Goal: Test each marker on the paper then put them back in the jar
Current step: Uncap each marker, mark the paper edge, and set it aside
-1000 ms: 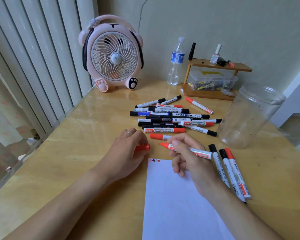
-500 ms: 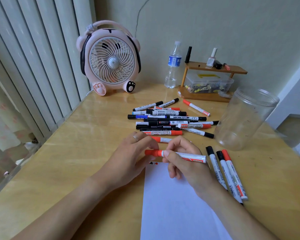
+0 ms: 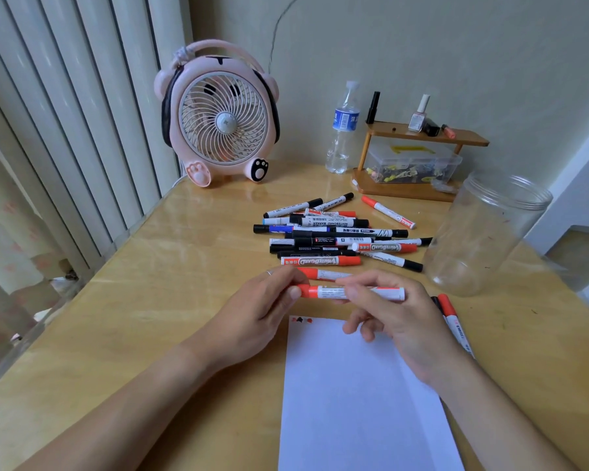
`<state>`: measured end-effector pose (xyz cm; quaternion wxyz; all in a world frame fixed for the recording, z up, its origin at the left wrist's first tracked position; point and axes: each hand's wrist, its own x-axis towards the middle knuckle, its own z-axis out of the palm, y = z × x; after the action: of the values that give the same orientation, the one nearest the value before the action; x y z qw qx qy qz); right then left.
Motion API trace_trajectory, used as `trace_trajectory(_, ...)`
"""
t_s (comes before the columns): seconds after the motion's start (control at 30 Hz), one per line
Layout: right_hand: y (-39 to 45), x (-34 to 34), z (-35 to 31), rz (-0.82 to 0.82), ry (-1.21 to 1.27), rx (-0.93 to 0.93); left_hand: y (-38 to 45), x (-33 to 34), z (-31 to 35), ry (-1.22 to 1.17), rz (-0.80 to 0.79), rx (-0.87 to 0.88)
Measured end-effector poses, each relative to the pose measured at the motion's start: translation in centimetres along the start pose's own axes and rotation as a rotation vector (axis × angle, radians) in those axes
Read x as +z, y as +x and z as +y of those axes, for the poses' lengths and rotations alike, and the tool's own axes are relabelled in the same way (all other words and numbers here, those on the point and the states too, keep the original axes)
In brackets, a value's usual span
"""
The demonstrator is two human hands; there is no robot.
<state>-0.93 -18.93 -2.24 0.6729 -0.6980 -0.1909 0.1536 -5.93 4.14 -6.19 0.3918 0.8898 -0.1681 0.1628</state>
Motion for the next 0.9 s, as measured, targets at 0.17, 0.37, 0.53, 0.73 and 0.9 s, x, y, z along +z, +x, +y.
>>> trace_trajectory(0.17, -0.1, -0.2, 0.3, -0.032, -0.393, -0.138, -0.1, 0.1, -1.0, -0.069, -0.052, -0.098)
trace_trajectory(0.37, -0.3, 0.2, 0.7, 0.023, -0.658, -0.339, 0.0, 0.1, -0.8, -0.11, -0.105, -0.101)
trace_trajectory(0.53, -0.1, 0.6, 1.2, 0.06, -0.706, -0.48, -0.1, 0.3, -0.3, -0.173, -0.13, -0.107)
trace_trajectory(0.73, 0.1, 1.4, 1.6, 0.122, -0.567, -0.428, 0.0, 0.4, 0.1, -0.15, -0.018, -0.085)
trace_trajectory(0.9, -0.3, 1.7, 1.7, 0.108, -0.336, -0.219, 0.3, 0.5, 0.6, -0.065, 0.044, -0.009)
